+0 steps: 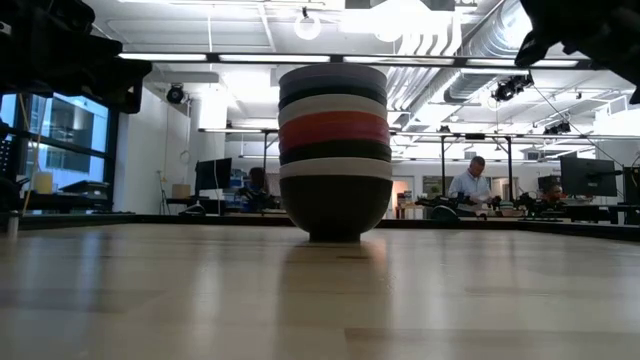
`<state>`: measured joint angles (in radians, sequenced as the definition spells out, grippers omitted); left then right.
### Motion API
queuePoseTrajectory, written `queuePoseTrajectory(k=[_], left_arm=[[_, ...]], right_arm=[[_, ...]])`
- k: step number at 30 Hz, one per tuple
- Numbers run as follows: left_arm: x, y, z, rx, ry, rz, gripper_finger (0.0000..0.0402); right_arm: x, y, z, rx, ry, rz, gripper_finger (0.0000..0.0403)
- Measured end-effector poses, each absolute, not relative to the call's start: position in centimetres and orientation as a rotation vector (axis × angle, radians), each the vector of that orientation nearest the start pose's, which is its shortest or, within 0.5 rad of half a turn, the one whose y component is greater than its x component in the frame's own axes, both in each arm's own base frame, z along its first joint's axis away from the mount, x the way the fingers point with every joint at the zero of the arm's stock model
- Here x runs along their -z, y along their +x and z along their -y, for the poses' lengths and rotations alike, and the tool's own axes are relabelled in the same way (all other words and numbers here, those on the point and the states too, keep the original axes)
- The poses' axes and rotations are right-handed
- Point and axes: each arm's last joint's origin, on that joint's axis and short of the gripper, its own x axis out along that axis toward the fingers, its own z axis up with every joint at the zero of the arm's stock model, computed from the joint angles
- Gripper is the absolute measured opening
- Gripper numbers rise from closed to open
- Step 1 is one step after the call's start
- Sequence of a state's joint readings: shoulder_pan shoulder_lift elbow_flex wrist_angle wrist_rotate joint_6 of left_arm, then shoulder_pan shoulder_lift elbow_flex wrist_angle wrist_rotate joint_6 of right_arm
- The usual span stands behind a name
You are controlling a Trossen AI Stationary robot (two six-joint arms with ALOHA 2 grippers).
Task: Nest bowls inside each other
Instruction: Return to Home Position
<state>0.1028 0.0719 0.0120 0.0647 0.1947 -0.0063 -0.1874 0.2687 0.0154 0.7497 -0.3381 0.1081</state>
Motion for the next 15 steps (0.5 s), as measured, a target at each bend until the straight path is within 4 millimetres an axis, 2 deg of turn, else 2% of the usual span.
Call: queuePoseTrajectory(k=[8, 15], left_arm=[[-16.8, 10.1, -0.5, 0.092, -0.005, 0.004, 0.0184], [-16.8, 10.1, -0.5, 0.092, -0.005, 0.004, 0.0184]], right_arm=[[-21.0, 10.6, 0.2, -0.099, 0.085, 0.414, 0.0059], [-19.3, 11.1, 0.0, 0.120, 0.155, 0.246, 0.0059]])
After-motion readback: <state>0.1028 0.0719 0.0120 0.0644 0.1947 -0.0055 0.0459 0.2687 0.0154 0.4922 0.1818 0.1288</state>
